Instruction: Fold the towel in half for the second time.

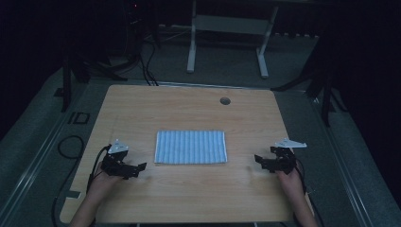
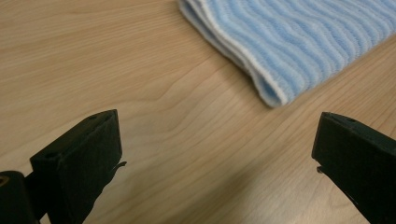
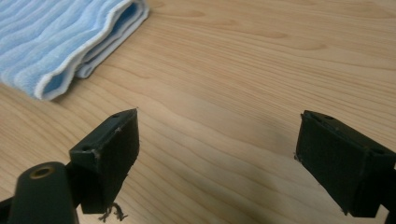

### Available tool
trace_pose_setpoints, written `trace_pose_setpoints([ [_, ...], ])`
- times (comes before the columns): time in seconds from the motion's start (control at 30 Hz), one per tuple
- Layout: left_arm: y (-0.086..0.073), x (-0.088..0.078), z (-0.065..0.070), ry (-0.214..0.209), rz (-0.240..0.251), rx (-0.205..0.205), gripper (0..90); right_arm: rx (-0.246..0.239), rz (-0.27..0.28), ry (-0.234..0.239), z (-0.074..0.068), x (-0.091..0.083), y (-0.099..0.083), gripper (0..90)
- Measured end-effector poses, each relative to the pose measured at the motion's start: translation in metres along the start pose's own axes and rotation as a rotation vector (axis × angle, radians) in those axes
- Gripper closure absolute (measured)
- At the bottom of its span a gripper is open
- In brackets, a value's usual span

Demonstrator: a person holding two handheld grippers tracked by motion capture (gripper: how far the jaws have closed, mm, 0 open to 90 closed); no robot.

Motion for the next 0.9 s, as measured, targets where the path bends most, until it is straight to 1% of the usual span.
trace_pose_setpoints([
  [0.07, -0.005, -0.002, -0.003, 0.017, 0.003, -0.025, 1.7, 0.023, 0.013, -0.005, 0.003, -0.005, -0.003, 12.4],
  [0.1, -0.007, -0.003, -0.004, 0.022, 0.012, -0.034, 1.7, 0.033, 0.010, -0.018, 0.005, -0.007, -0.005, 12.3],
  [0.13, -0.010, -0.003, -0.006, 0.026, 0.009, -0.039, 1.7, 0.039, 0.010, -0.035, 0.007, -0.008, -0.007, 12.3],
  [0.2, -0.015, -0.004, -0.007, 0.036, -0.004, -0.045, 1.7, 0.060, 0.013, -0.047, 0.011, -0.012, -0.011, 12.3],
  [0.37, -0.023, -0.013, -0.012, 0.049, 0.010, -0.069, 1.7, 0.114, 0.051, -0.074, 0.022, -0.024, -0.021, 12.3],
  [0.43, -0.026, -0.017, -0.014, 0.053, 0.023, -0.084, 1.7, 0.124, 0.061, -0.094, 0.026, -0.028, -0.025, 12.3],
  [0.53, -0.031, -0.021, -0.017, 0.063, 0.028, -0.101, 1.7, 0.133, 0.069, -0.122, 0.028, -0.033, -0.029, 12.3],
  [0.57, -0.031, -0.021, -0.017, 0.063, 0.028, -0.101, 1.7, 0.133, 0.069, -0.122, 0.028, -0.033, -0.029, 12.3],
  [0.6, -0.034, -0.024, -0.020, 0.071, 0.029, -0.110, 1.7, 0.133, 0.076, -0.124, 0.028, -0.036, -0.029, 12.3],
  [0.63, -0.036, -0.025, -0.020, 0.072, 0.032, -0.116, 1.7, 0.143, 0.080, -0.134, 0.027, -0.040, -0.031, 12.3],
  [0.7, -0.038, -0.027, -0.022, 0.084, 0.037, -0.126, 1.7, 0.148, 0.095, -0.136, 0.027, -0.045, -0.032, 12.3],
  [0.73, -0.039, -0.028, -0.023, 0.082, 0.039, -0.133, 1.7, 0.152, 0.102, -0.140, 0.026, -0.046, -0.033, 12.3],
  [0.8, -0.040, -0.031, -0.025, 0.092, 0.049, -0.148, 1.7, 0.160, 0.111, -0.137, 0.026, -0.049, -0.034, 12.3],
  [0.83, -0.040, -0.032, -0.026, 0.084, 0.053, -0.155, 1.7, 0.164, 0.117, -0.134, 0.027, -0.050, -0.034, 12.3],
  [0.9, -0.041, -0.034, -0.027, 0.086, 0.068, -0.167, 1.7, 0.176, 0.123, -0.135, 0.029, -0.050, -0.034, 12.3],
])
Point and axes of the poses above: each handheld gripper's, and its own axes: x roughly forward along the jaws, y roughly out of its top, z roughly to its right, the point moved 2 cm from there along x, roughly forward along the jaws, and after that the axes turned 8 degrees about y, right-handed, at the moved point
